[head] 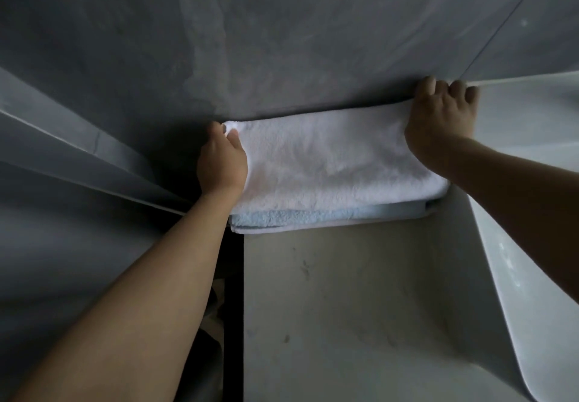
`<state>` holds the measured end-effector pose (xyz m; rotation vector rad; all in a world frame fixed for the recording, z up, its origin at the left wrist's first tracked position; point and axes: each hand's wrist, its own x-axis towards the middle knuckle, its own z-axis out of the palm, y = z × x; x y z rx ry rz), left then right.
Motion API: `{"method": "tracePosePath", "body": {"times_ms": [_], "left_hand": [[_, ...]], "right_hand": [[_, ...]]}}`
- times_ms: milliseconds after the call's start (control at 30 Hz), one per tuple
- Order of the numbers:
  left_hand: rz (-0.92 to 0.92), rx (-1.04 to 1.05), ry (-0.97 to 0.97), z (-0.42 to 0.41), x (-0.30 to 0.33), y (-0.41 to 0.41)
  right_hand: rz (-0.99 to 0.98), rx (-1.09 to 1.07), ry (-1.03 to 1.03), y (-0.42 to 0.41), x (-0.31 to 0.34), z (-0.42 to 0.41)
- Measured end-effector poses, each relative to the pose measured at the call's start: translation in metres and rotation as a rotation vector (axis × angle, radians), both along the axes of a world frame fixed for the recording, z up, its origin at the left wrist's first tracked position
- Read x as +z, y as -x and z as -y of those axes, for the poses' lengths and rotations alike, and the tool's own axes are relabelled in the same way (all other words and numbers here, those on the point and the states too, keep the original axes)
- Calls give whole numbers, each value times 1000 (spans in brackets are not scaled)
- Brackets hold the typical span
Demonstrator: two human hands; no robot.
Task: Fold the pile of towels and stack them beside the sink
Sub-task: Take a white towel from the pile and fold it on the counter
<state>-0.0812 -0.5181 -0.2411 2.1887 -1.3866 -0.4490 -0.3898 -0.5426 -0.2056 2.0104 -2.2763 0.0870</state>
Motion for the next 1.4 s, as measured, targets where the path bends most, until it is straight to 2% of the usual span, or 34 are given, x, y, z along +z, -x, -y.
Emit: {"method": "tracePosePath", "body": {"times_ms": [100, 167, 300, 367, 467, 667, 733, 800, 867, 933, 1000, 1100, 1400], "left_hand": [[-34, 45, -12, -2, 2, 0], [-70, 83, -22, -7, 6, -2], [-101, 105, -108, -33, 9, -12], [-124, 77, -152, -51, 7, -17], [-121, -1, -165, -68, 7, -19], [18, -7, -200, -68, 15, -18], [198, 7, -176, -68, 16, -12], [418, -13, -46, -68, 17, 4], [508, -180, 140, -65, 17, 32], [495, -422, 224, -59, 12, 63], [448, -570, 126, -53, 2, 85], [428, -595, -69, -45, -21, 85], [551, -549, -137, -43, -42, 36]], "right_hand": [[81, 2, 79, -9, -3, -8], [143, 108, 120, -22, -8, -22], [188, 349, -81, -43, -29, -47], [221, 316, -189, -42, -42, -47], [210, 288, -243, -38, -55, -45], [161, 297, -234, -30, -56, -46], [143, 295, -236, -27, -54, -45], [149, 296, -198, -30, -51, -45], [175, 319, -159, -38, -50, -45], [212, 338, -168, -44, -52, -43], [228, 337, -198, -42, -57, -41], [201, 350, -192, -33, -62, -41], [166, 386, -11, -26, -77, -44]]}}
